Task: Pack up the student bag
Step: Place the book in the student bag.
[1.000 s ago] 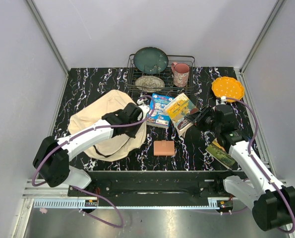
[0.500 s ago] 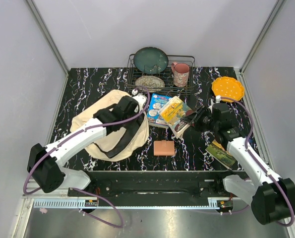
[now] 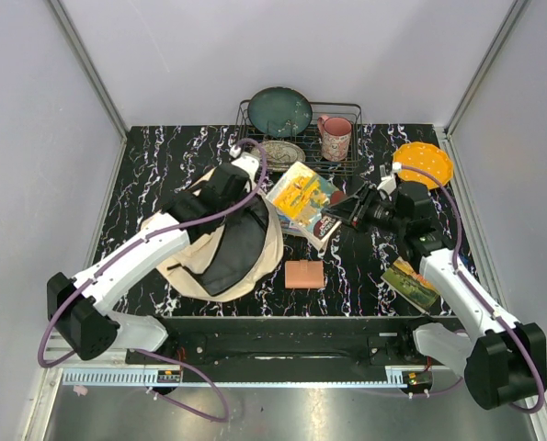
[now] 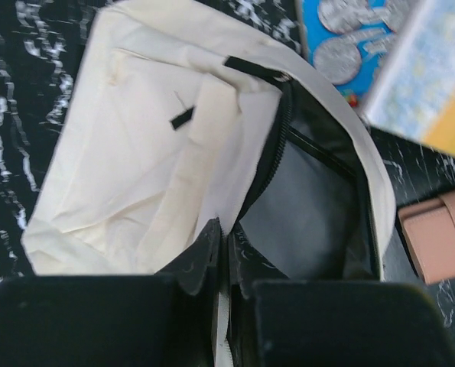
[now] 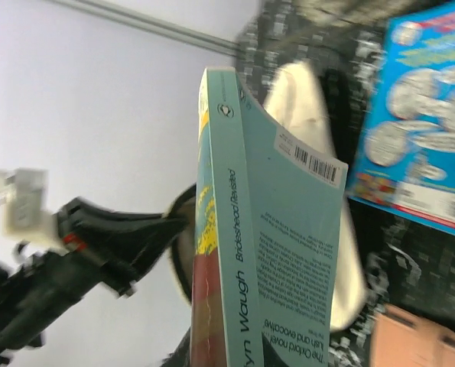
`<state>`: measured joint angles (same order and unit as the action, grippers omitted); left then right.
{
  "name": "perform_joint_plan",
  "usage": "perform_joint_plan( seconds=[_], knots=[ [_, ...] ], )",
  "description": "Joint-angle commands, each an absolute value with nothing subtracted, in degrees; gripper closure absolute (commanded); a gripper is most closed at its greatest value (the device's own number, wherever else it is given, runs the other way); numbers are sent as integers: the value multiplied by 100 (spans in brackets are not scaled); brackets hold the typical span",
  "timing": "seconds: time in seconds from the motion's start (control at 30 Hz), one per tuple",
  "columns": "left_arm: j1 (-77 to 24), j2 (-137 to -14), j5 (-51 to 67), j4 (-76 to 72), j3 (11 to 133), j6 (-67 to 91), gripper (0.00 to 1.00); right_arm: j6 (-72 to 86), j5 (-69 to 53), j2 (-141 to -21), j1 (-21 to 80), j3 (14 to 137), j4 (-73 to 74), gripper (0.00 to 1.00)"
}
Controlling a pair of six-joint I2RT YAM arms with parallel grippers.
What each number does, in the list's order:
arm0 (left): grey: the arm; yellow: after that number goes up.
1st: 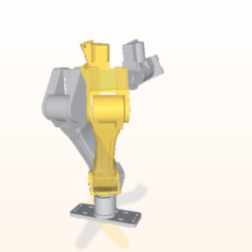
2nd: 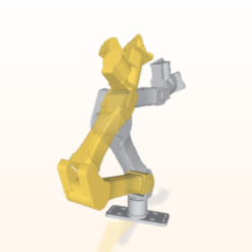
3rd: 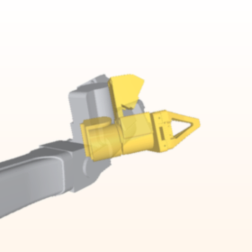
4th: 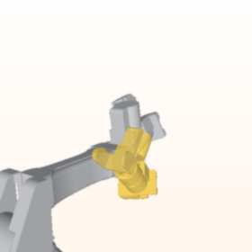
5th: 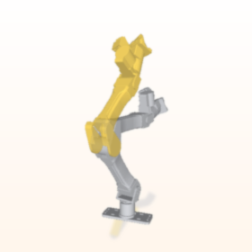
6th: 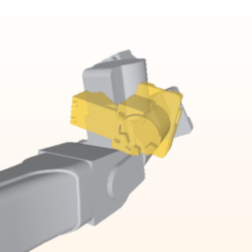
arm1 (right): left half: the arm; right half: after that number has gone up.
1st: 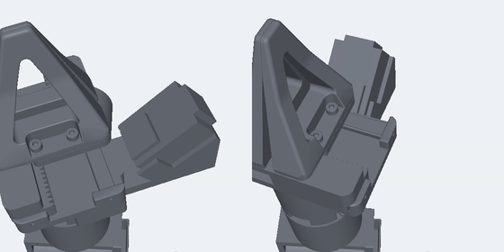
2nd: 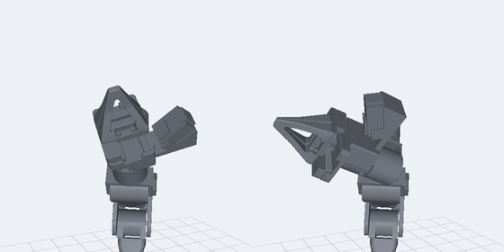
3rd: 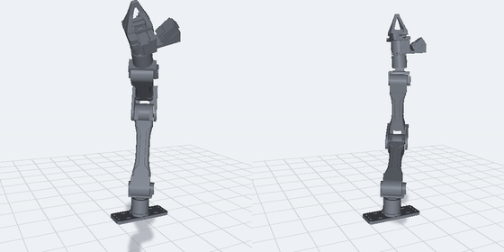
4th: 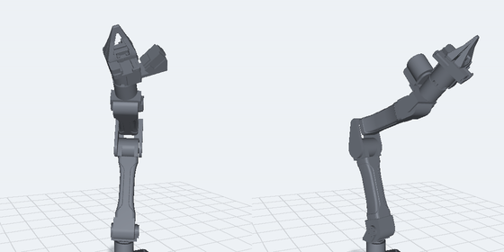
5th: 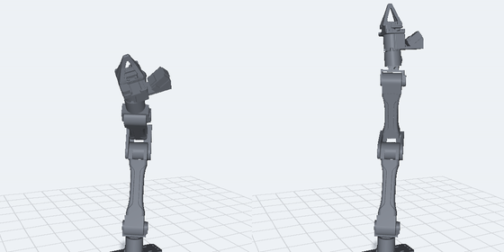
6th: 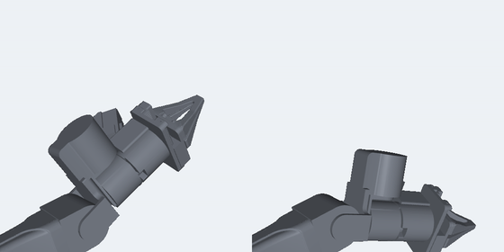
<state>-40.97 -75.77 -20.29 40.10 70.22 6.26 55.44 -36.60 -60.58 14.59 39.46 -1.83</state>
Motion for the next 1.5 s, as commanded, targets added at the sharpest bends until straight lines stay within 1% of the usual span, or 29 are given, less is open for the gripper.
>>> perform_joint_plan(
  seconds=[0.0,0.03,0.1,0.13,0.17,0.2,0.23,0.27,0.3,0.33,0.37,0.4,0.43,0.5,0.6,0.7,0.77,0.9,0.93,1.0,1.03,1.07,1.13,1.23,1.3,1.4,1.47],
  knots=[
    [-3859,-7339,-2725,3674,7646,738,100,6221,-5025,-5782,1477,4780,-1976,100],
    [-3850,-7365,-2716,3683,7716,764,100,6449,-5384,-5853,1477,4807,-2465,100],
    [-3832,-7453,-2733,3691,7787,817,100,7397,-5641,-6019,1476,4642,-3300,100],
    [-3832,-7497,-2759,3691,7848,922,100,7775,-5721,-6099,1477,4536,-4270,100],
    [-3832,-7532,-2786,3709,7875,958,100,8544,-5713,-6161,1477,4292,-4794,100],
    [-3832,-7550,-2864,3726,7892,1002,100,8908,-5695,-6361,1511,4167,-5295,100],
    [-3832,-7550,-2909,3744,7945,1115,100,9251,-5652,-6502,1529,4053,-6213,100],
    [-3823,-7559,-2935,3744,7963,1151,100,9881,-5643,-6661,1573,3860,-6658,100],
    [-3823,-7559,-2953,3744,7989,1238,100,10175,-5608,-7019,1625,3780,-7071,100],
    [-3806,-7567,-2962,3735,8033,1274,100,10421,-5599,-7240,1800,3727,-7841,100],
    [-3797,-7567,-2979,3744,8059,1318,100,10824,-5616,-7477,1889,3666,-8127,100],
    [-3788,-7576,-3006,3735,8068,1371,100,10976,-5660,-7949,2003,3648,-8304,100],
    [-3771,-7576,-3041,3761,8121,1406,100,11082,-5695,-8180,2143,3621,-8749,100],
    [-3744,-7585,-3093,3788,8174,1459,100,11145,-5608,-8559,2258,3402,-8877,100],
    [-3700,-7541,-3217,3858,8262,1485,100,10846,-5616,-8771,2390,3270,-8763,100],
    [-3648,-7436,-3287,3876,8253,1512,100,10381,-5547,-8850,2417,3094,-8245,100],
    [-3612,-7348,-3182,3841,8236,1459,100,9760,-5572,-8921,2461,3067,-7500,100],
    [-3612,-7251,-3016,3832,8218,1380,100,8905,-5493,-9044,2549,3076,-6550,100],
    [-3604,-7242,-2962,3832,8218,1371,100,8668,-5397,-8974,2566,3111,-5765,100],
    [-3612,-7190,-2726,3806,8192,1354,100,7397,-5108,-8597,2680,3444,-4306,100],
    [-3604,-7155,-2620,3762,8191,1336,100,6783,-4523,-8430,2768,3689,-2271,99],
    [-3612,-7137,-2506,3736,8174,1310,100,5706,-4152,-8229,2873,4257,-1397,96],
    [-3612,-7111,-2154,3639,8139,1266,100,5231,-3815,-8148,3101,4657,-487,96],
    [-3621,-7110,-1811,3577,8121,1239,100,5589,-3841,-8130,3129,4755,-930,96],
    [-3630,-7119,-1714,3551,8139,1274,100,5468,-3771,-8226,3190,5017,-792,96],
    [-3639,-7145,-1714,3559,8156,1379,100,5668,-4033,-8279,3383,5203,-1228,96],
    [-3647,-7189,-1775,3603,8156,1432,100,5529,-4104,-8349,3654,5543,-1074,96]
  ],
)
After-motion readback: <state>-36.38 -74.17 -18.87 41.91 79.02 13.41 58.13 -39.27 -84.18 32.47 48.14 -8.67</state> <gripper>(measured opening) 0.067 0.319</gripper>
